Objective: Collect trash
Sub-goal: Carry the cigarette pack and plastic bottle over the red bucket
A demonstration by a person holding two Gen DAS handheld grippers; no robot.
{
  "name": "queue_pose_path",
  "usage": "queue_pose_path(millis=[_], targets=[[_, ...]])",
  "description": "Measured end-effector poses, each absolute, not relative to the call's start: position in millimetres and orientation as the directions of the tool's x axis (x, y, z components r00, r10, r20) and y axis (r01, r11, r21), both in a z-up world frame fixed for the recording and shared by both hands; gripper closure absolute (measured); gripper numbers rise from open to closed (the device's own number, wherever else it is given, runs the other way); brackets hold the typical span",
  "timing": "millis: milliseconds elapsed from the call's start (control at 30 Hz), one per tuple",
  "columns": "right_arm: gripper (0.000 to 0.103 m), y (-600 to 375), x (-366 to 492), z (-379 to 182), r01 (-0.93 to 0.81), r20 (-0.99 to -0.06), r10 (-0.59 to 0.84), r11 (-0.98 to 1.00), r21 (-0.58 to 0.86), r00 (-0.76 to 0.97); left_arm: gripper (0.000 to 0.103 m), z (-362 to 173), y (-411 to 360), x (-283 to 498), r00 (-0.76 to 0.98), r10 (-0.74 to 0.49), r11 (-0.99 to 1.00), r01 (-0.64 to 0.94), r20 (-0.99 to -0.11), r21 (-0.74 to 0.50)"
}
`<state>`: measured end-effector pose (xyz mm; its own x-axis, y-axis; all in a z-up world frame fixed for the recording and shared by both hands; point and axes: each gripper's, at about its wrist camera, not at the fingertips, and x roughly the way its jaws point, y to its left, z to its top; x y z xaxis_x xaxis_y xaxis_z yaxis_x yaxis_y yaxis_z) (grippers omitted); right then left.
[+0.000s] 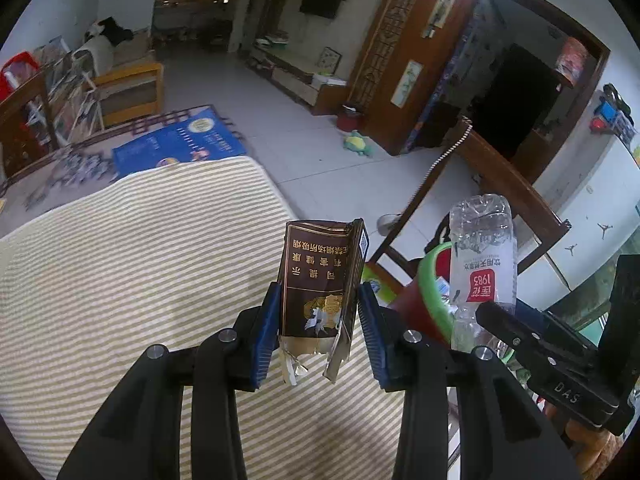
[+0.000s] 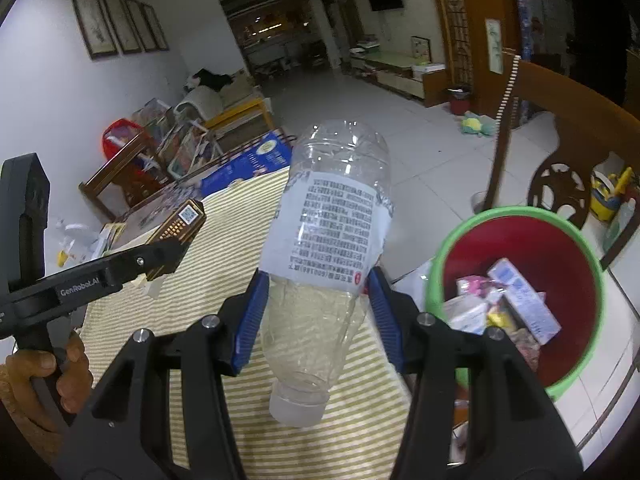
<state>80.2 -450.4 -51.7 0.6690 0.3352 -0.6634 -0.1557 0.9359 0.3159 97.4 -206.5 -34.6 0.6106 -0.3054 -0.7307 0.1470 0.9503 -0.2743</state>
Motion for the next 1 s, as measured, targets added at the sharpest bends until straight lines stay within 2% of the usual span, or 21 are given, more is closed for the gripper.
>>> queue_pose_path(millis=[1000], targets=[[0.053,-632.1,91.2,-85.0,0.111,-0.703,0.183,0.930,0.350,0.687,0.066,-51.4,-415.5,159.0,0.458,-0.453,0.872,0.406,-0.765,-0.272]])
